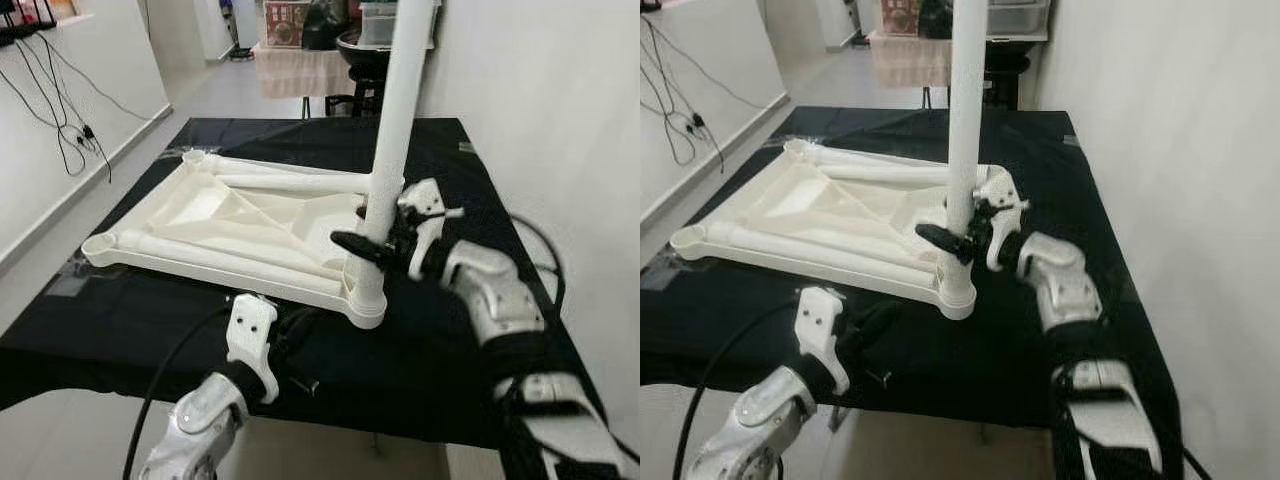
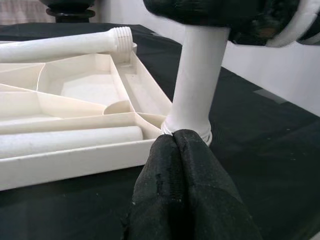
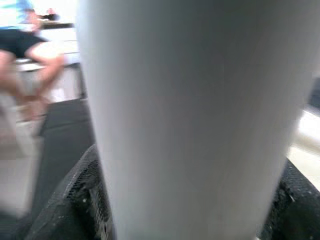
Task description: Building children table
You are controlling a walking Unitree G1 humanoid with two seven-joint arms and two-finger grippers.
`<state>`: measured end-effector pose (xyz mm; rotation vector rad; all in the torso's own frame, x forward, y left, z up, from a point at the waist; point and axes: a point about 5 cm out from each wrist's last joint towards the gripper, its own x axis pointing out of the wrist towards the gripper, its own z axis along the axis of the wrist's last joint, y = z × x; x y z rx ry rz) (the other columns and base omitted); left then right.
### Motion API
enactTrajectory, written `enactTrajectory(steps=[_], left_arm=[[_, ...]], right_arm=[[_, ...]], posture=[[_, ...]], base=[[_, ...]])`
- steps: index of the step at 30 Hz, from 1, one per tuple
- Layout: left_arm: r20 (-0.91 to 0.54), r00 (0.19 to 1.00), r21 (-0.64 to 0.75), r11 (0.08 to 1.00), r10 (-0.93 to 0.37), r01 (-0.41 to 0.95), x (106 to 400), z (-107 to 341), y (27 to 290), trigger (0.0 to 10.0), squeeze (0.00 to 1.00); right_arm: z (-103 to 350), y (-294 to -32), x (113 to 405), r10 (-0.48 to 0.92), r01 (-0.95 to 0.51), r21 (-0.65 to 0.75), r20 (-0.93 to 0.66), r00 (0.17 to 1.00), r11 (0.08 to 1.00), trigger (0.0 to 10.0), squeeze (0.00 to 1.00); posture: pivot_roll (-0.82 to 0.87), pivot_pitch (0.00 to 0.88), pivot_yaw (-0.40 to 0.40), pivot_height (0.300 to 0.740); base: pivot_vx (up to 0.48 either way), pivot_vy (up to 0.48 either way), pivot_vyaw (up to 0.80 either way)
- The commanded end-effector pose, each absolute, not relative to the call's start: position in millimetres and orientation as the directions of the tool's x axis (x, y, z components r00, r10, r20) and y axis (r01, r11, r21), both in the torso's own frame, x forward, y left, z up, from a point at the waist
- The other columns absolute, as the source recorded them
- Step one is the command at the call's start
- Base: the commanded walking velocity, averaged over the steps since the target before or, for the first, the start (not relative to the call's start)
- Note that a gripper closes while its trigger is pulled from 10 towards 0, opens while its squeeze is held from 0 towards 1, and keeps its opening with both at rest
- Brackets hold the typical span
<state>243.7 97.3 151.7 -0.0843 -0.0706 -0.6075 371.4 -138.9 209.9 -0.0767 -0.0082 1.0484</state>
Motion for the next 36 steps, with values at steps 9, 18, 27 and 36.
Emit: enactTrajectory(steps=[9, 18, 27, 36], left_arm=[[0.032, 0.820, -0.031, 0.820, -0.571, 0.572, 221.4, 150.3, 98.8, 10.0, 0.00], [0.011, 0.828, -0.030, 0.827, -0.561, 0.561, 210.9, 152.6, 100.5, 10.0, 0.00], [0.000, 0.827, -0.030, 0.827, -0.562, 0.562, 213.8, 152.1, 101.3, 10.0, 0.00], [0.002, 0.828, -0.028, 0.828, -0.560, 0.560, 225.4, 149.7, 102.3, 10.0, 0.00]], right_arm=[[230.6, -121.4, 382.0, 0.945, -0.949, -0.045, -0.092, 0.314, 0.311, 10.0, 0.00], [238.5, -122.3, 386.7, 0.959, -0.964, -0.039, -0.105, 0.265, 0.262, 0.0, 0.00], [232.9, -142.1, 385.6, 0.936, -0.938, -0.106, -0.086, 0.340, 0.331, 0.0, 0.00], [186.8, -151.2, 365.2, 0.790, -0.799, -0.137, -0.125, 0.600, 0.585, 0.0, 0.00]], posture=[[0.12, 0.203, -0.043, 0.740], [0.15, 0.234, -0.050, 0.740], [0.12, 0.213, -0.034, 0.740], [0.04, 0.164, -0.024, 0.740]], base=[[0.000, 0.000, 0.00], [0.000, 0.000, 0.00], [0.000, 0.000, 0.00], [0.000, 0.000, 0.00]])
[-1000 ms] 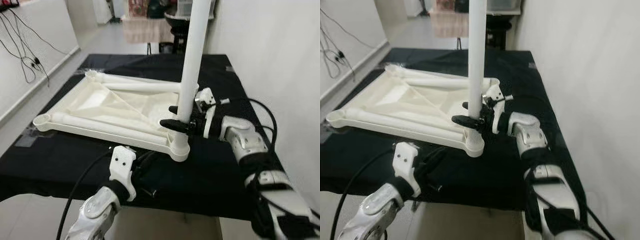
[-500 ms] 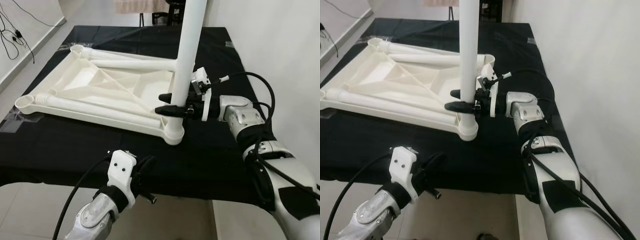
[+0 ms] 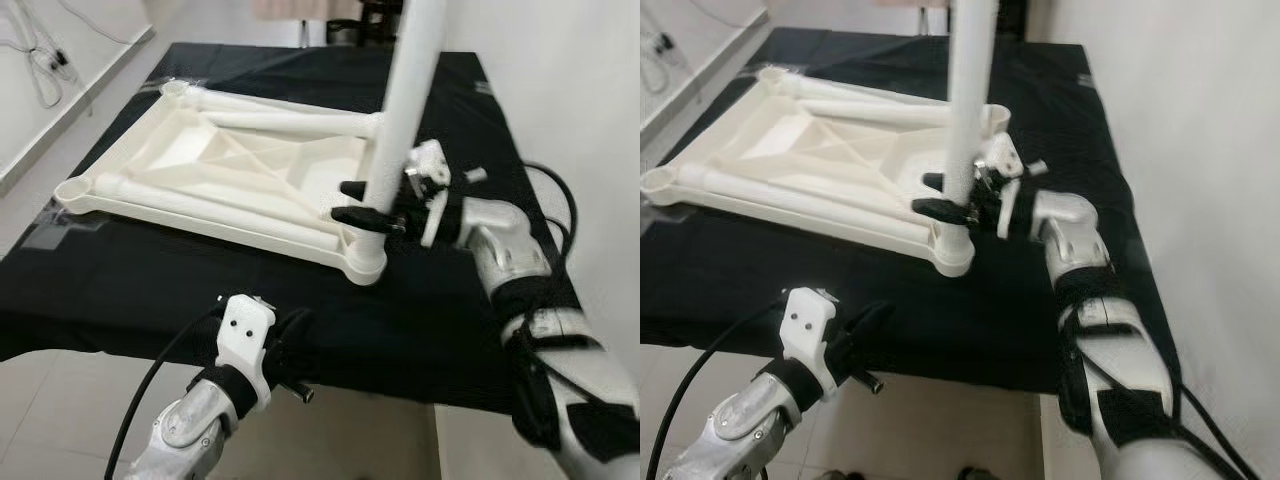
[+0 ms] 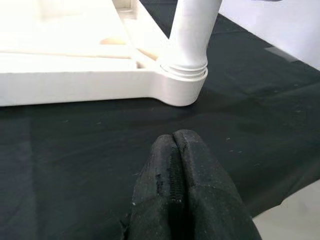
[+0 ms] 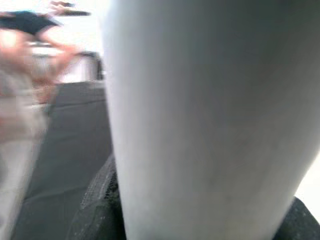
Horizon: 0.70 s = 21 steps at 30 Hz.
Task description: Building children table
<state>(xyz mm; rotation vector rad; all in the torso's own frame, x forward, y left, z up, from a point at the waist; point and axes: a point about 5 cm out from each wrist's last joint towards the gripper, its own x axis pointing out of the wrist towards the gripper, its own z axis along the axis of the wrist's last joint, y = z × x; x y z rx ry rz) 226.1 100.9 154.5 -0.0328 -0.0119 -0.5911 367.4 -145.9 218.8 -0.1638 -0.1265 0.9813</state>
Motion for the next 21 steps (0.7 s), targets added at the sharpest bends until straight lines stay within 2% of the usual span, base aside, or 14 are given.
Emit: enactTrajectory(steps=[1, 3, 4, 5, 6, 7, 8, 9, 12, 15, 17, 20, 21], left_arm=[[0.005, 0.831, -0.033, 0.830, -0.557, 0.557, 230.1, 148.6, 103.8, 10.0, 0.00], [0.005, 0.831, -0.033, 0.830, -0.557, 0.557, 230.1, 148.6, 103.8, 10.0, 0.00], [0.007, 0.832, -0.037, 0.831, -0.555, 0.555, 233.9, 147.9, 104.7, 10.0, 0.00], [0.007, 0.832, -0.037, 0.831, -0.555, 0.555, 233.9, 147.9, 104.7, 10.0, 0.00], [0.009, 0.830, -0.034, 0.829, -0.558, 0.557, 239.6, 146.3, 104.6, 10.0, 0.00], [0.009, 0.830, -0.034, 0.829, -0.558, 0.557, 239.6, 146.3, 104.6, 10.0, 0.00], [0.009, 0.830, -0.032, 0.830, -0.557, 0.557, 245.7, 144.3, 104.2, 10.0, 0.00], [0.011, 0.833, -0.033, 0.833, -0.553, 0.553, 250.8, 142.8, 104.1, 10.0, 0.00], [0.012, 0.835, -0.035, 0.835, -0.550, 0.550, 254.3, 141.7, 103.9, 10.0, 0.00], [0.019, 0.842, -0.029, 0.842, -0.539, 0.539, 258.5, 140.6, 104.0, 10.0, 0.00], [0.025, 0.850, -0.021, 0.850, -0.526, 0.527, 260.9, 140.0, 104.3, 10.0, 0.00], [0.030, 0.853, -0.024, 0.853, -0.521, 0.521, 262.1, 139.5, 104.7, 10.0, 0.00], [0.032, 0.852, -0.027, 0.852, -0.522, 0.523, 262.5, 139.1, 104.2, 10.0, 0.00]], right_arm=[[160.2, -142.8, 352.2, 0.670, -0.687, -0.084, -0.165, 0.724, 0.722, 0.0, 0.00], [160.2, -142.8, 352.2, 0.670, -0.687, -0.084, -0.165, 0.724, 0.722, 0.0, 0.00], [138.5, -139.0, 335.7, 0.503, -0.515, 0.001, -0.214, 0.837, 0.857, 0.0, 0.00], [138.5, -139.0, 335.7, 0.503, -0.515, 0.001, -0.214, 0.837, 0.857, 0.0, 0.00], [125.7, -141.1, 319.3, 0.337, -0.343, 0.020, -0.251, 0.908, 0.939, 0.0, 0.00], [125.7, -141.1, 319.3, 0.337, -0.343, 0.020, -0.251, 0.908, 0.939, 0.0, 0.00], [123.0, -146.9, 316.0, 0.213, -0.222, -0.003, -0.258, 0.942, 0.975, 0.0, 0.00], [124.8, -147.9, 320.6, 0.154, -0.165, -0.026, -0.246, 0.957, 0.986, 0.0, 0.00], [127.9, -147.8, 324.6, 0.129, -0.143, -0.046, -0.231, 0.964, 0.989, 0.0, 0.00], [135.3, -136.1, 329.5, 0.101, -0.114, -0.051, -0.210, 0.972, 0.992, 0.0, 0.00], [137.4, -120.8, 327.3, 0.118, -0.133, -0.056, -0.213, 0.970, 0.990, 0.0, 0.00], [136.1, -113.3, 323.2, 0.154, -0.166, -0.033, -0.237, 0.959, 0.986, 0.0, 0.00], [137.5, -111.7, 324.6, 0.208, -0.217, -0.014, -0.220, 0.953, 0.976, 10.0, 0.31]], posture=[[0.02, 0.146, -0.012, 0.740], [0.02, 0.146, -0.012, 0.740], [0.01, 0.141, -0.009, 0.740], [0.01, 0.141, -0.009, 0.740], [0.00, 0.096, 0.005, 0.740], [0.00, 0.096, 0.005, 0.740], [-0.02, 0.065, 0.014, 0.740], [-0.01, 0.051, 0.003, 0.740], [-0.01, 0.048, -0.001, 0.740], [0.00, 0.027, -0.015, 0.740], [0.00, 0.021, -0.024, 0.740], [0.00, 0.018, -0.027, 0.740], [-0.01, 0.017, -0.024, 0.740]], base=[[0.000, 0.000, 0.00], [0.000, 0.000, 0.00], [0.000, 0.000, 0.00], [0.000, 0.000, 0.00], [0.000, 0.000, 0.00], [0.000, 0.000, 0.00], [0.000, 0.000, 0.00], [0.000, 0.000, 0.00], [0.000, 0.000, 0.00], [0.000, 0.000, 0.00], [0.000, 0.000, 0.00], [0.000, 0.000, 0.00], [0.000, 0.000, 0.00]])
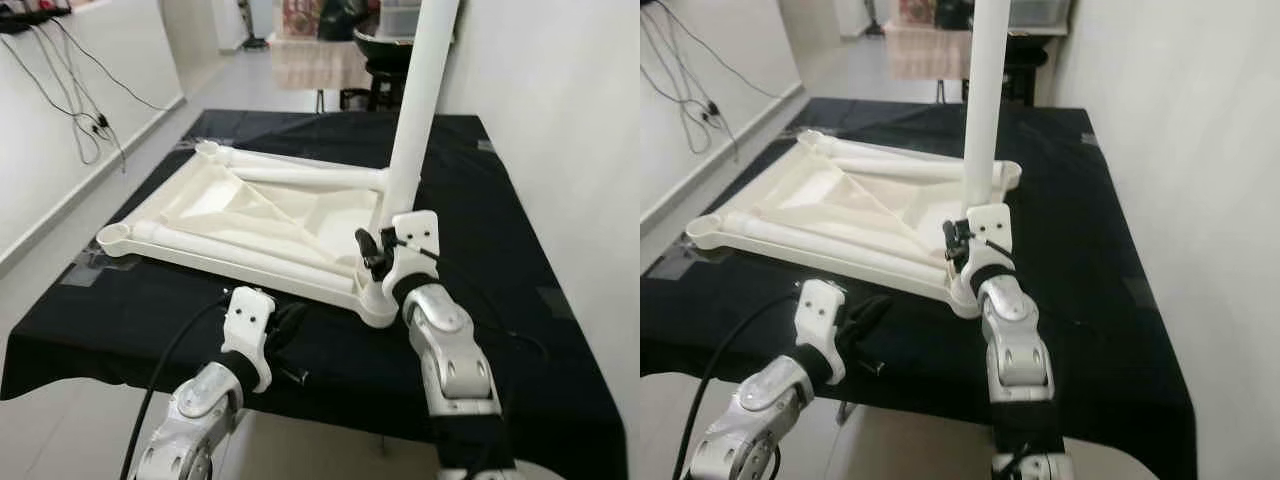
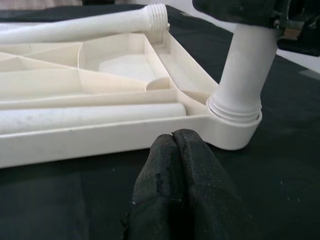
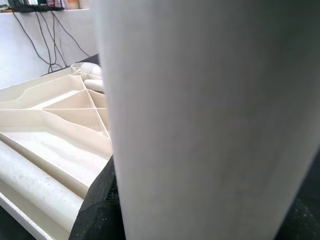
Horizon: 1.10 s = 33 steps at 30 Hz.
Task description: Building children table
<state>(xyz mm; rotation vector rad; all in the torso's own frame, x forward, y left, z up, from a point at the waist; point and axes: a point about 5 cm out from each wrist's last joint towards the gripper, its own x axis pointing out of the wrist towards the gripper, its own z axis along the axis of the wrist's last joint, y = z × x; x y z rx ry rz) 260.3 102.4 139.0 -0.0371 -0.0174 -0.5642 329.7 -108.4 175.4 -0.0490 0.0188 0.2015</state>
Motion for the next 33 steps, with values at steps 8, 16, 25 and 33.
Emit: enactTrajectory(steps=[8, 16, 25, 33], left_arm=[[0.042, 0.847, -0.035, 0.846, -0.530, 0.531, 262.5, 138.0, 100.8, 10.0, 0.00], [0.052, 0.845, -0.046, 0.844, -0.532, 0.534, 261.0, 138.1, 98.7, 10.0, 0.00], [0.057, 0.850, -0.048, 0.849, -0.524, 0.527, 260.1, 138.7, 98.6, 10.0, 0.00], [0.062, 0.850, -0.052, 0.849, -0.523, 0.526, 262.1, 139.6, 98.9, 10.0, 0.00]], right_arm=[[160.5, -118.9, 343.5, 0.525, -0.520, 0.093, -0.043, 0.850, 0.849, 10.0, 1.00], [176.0, -136.2, 361.1, 0.825, -0.834, -0.019, -0.131, 0.549, 0.552, 10.0, 0.00], [199.4, -142.6, 379.5, 0.876, -0.880, 0.035, -0.130, 0.465, 0.473, 0.0, 0.00], [181.3, -161.8, 372.5, 0.832, -0.840, -0.018, -0.127, 0.540, 0.543, 0.0, 0.00]], posture=[[-0.01, 0.026, -0.021, 0.740], [0.00, 0.041, -0.028, 0.740], [0.02, 0.052, -0.047, 0.740], [-0.01, 0.060, -0.038, 0.740]], base=[[0.000, 0.000, 0.00], [0.000, 0.000, 0.00], [0.000, 0.000, 0.00], [0.000, 0.000, 0.00]])
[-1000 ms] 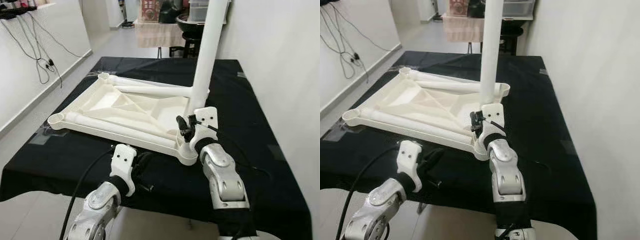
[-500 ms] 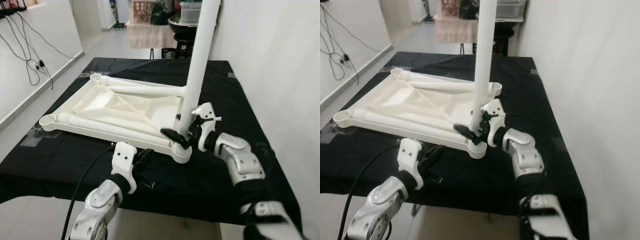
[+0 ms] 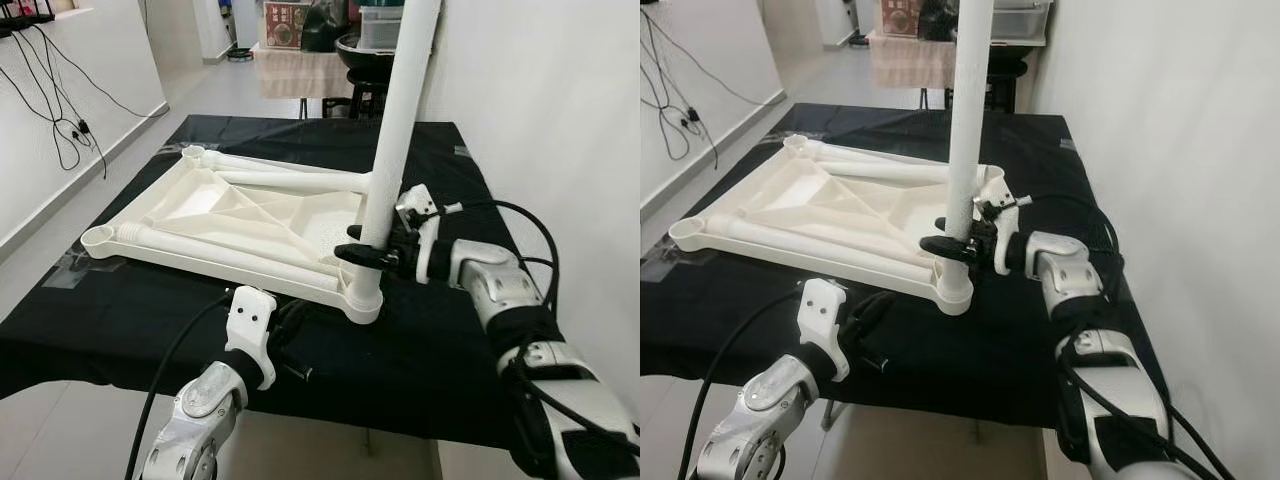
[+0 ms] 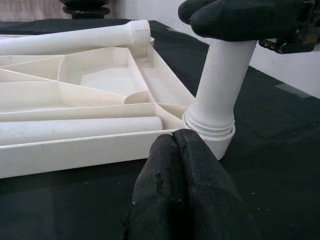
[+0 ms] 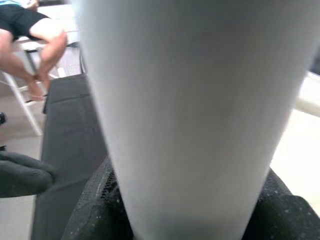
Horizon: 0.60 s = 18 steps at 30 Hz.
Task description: Building children table
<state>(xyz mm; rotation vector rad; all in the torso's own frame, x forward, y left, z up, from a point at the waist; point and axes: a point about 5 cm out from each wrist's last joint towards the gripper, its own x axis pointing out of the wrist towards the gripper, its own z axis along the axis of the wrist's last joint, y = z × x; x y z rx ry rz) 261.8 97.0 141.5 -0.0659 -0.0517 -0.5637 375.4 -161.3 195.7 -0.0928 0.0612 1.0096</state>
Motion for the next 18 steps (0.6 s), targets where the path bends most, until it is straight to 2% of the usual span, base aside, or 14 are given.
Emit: enactTrajectory(steps=[1, 3, 4, 5, 6, 7, 8, 9, 10, 18], left_arm=[[0.063, 0.850, -0.052, 0.849, -0.523, 0.526, 262.1, 139.7, 99.0, 10.0, 0.00], [0.063, 0.850, -0.052, 0.849, -0.523, 0.526, 262.1, 139.7, 99.0, 10.0, 0.00], [0.063, 0.850, -0.052, 0.849, -0.523, 0.526, 262.1, 139.8, 99.4, 10.0, 0.00], [0.063, 0.850, -0.049, 0.850, -0.522, 0.525, 262.4, 140.1, 101.4, 10.0, 0.00], [0.063, 0.850, -0.049, 0.850, -0.522, 0.525, 262.4, 140.1, 101.4, 10.0, 0.00], [0.062, 0.851, -0.047, 0.850, -0.522, 0.525, 262.7, 140.2, 102.7, 10.0, 0.00], [0.061, 0.850, -0.046, 0.849, -0.523, 0.526, 263.0, 140.6, 103.4, 10.0, 0.00], [0.058, 0.848, -0.045, 0.847, -0.527, 0.530, 263.7, 140.2, 104.0, 10.0, 0.00], [0.056, 0.846, -0.045, 0.845, -0.530, 0.533, 264.3, 139.7, 104.5, 10.0, 0.00], [0.057, 0.845, -0.061, 0.843, -0.531, 0.534, 267.3, 139.7, 104.3, 10.0, 0.00]], right_arm=[[178.8, -163.5, 371.5, 0.817, -0.824, -0.022, -0.125, 0.564, 0.566, 0.0, 0.00], [178.8, -163.5, 371.5, 0.817, -0.824, -0.022, -0.125, 0.564, 0.566, 0.0, 0.00], [170.9, -164.7, 369.4, 0.768, -0.775, -0.010, -0.123, 0.629, 0.632, 0.0, 0.00], [149.3, -166.1, 368.1, 0.417, -0.423, 0.002, -0.177, 0.892, 0.906, 0.0, 0.00], [149.3, -166.1, 368.1, 0.417, -0.423, 0.002, -0.177, 0.892, 0.906, 0.0, 0.00], [138.4, -172.5, 363.5, 0.128, -0.138, -0.028, -0.226, 0.966, 0.990, 0.0, 0.00], [126.6, -155.6, 343.4, 0.070, -0.085, -0.049, -0.258, 0.964, 0.995, 0.0, 0.00], [126.7, -139.0, 330.2, 0.081, -0.101, -0.072, -0.243, 0.967, 0.992, 0.0, 0.00], [130.2, -124.4, 325.1, 0.178, -0.203, -0.095, -0.219, 0.959, 0.975, 0.0, 0.00], [127.3, -131.0, 339.5, 0.196, -0.217, -0.065, -0.234, 0.952, 0.974, 0.0, 0.00]], posture=[[-0.01, 0.061, -0.038, 0.740], [-0.01, 0.061, -0.038, 0.740], [-0.01, 0.066, -0.037, 0.740], [-0.02, 0.074, -0.021, 0.740], [-0.02, 0.074, -0.021, 0.740], [-0.02, 0.074, -0.021, 0.740], [-0.03, 0.081, -0.009, 0.740], [-0.04, 0.075, 0.004, 0.740], [-0.05, 0.071, 0.009, 0.740], [-0.03, 0.065, -0.014, 0.740]], base=[[0.000, 0.000, 0.00], [0.000, 0.000, 0.00], [0.000, 0.000, 0.00], [0.000, 0.000, 0.00], [0.000, 0.000, 0.00], [0.000, 0.000, 0.00], [0.000, 0.000, 0.00], [0.000, 0.000, 0.00], [0.000, 0.000, 0.00], [0.000, 0.000, 0.00]])
